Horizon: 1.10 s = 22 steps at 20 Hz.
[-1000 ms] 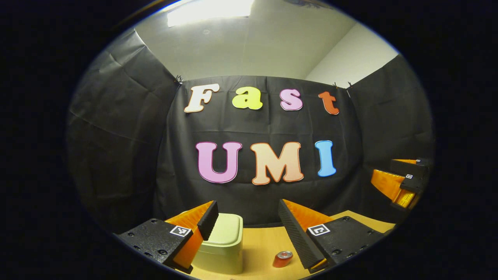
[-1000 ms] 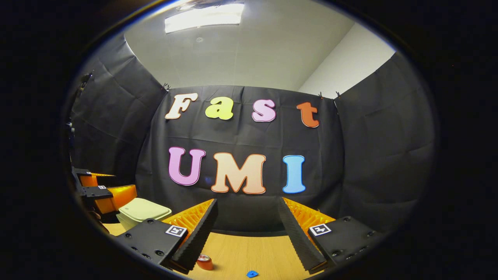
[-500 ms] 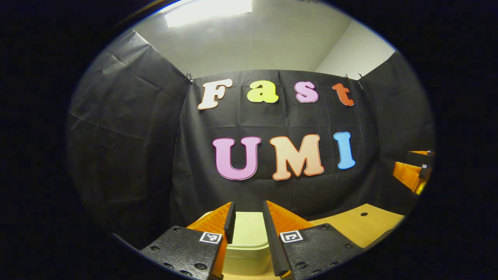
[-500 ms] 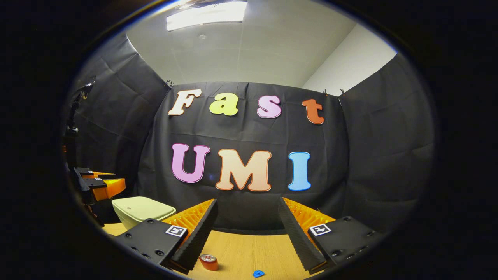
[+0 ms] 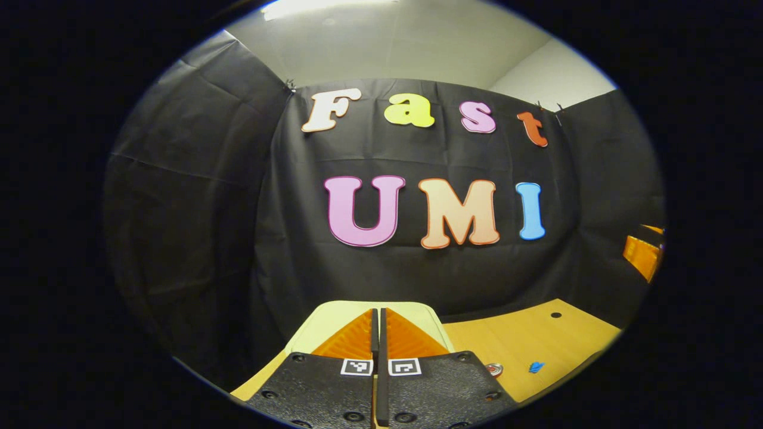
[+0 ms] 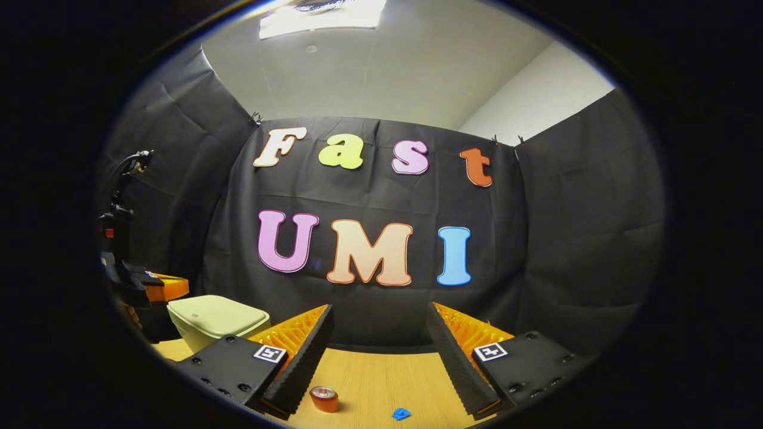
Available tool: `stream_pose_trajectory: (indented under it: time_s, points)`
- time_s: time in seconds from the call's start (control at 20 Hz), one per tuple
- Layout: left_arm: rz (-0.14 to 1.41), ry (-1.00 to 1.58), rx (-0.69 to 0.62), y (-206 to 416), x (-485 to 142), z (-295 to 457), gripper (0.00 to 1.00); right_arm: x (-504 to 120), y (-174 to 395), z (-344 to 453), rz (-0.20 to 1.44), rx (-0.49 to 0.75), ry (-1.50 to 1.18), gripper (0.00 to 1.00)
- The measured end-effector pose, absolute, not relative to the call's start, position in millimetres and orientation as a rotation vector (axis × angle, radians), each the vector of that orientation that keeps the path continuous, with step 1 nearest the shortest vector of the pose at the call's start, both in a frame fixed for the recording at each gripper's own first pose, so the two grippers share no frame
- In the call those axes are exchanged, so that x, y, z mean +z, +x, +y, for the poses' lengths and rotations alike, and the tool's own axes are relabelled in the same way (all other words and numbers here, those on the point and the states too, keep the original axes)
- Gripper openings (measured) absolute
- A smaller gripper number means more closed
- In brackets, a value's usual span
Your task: Press the lid of the desktop garbage bin to open it, pick up the crumpled paper on the desktop and throw it into the bin, then pick up the pop can on the desktop and drop it into the bin, and finally close the garbage bin lid.
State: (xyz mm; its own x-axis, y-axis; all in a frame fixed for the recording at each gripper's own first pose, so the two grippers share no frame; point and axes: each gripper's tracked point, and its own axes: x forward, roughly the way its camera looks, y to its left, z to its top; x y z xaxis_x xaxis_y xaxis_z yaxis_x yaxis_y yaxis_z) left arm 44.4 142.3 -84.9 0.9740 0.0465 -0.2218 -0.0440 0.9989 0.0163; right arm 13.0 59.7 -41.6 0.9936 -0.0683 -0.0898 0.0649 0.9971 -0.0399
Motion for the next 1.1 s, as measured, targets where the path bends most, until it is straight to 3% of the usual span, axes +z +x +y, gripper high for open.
stream_pose_trajectory:
  time_s: [0.3,0.75,1.1]
  points:
    - [0.294,0.048,-0.051,52,-109,139,0.00,-46,0,68,0.103,-0.114,-0.034,0.98]
    - [0.440,-0.003,0.001,50,-155,157,0.00,-55,-7,74,0.135,-0.131,-0.039,0.98]
    - [0.459,0.003,-0.003,52,-157,157,0.00,-64,-4,78,0.160,-0.117,-0.029,0.98]
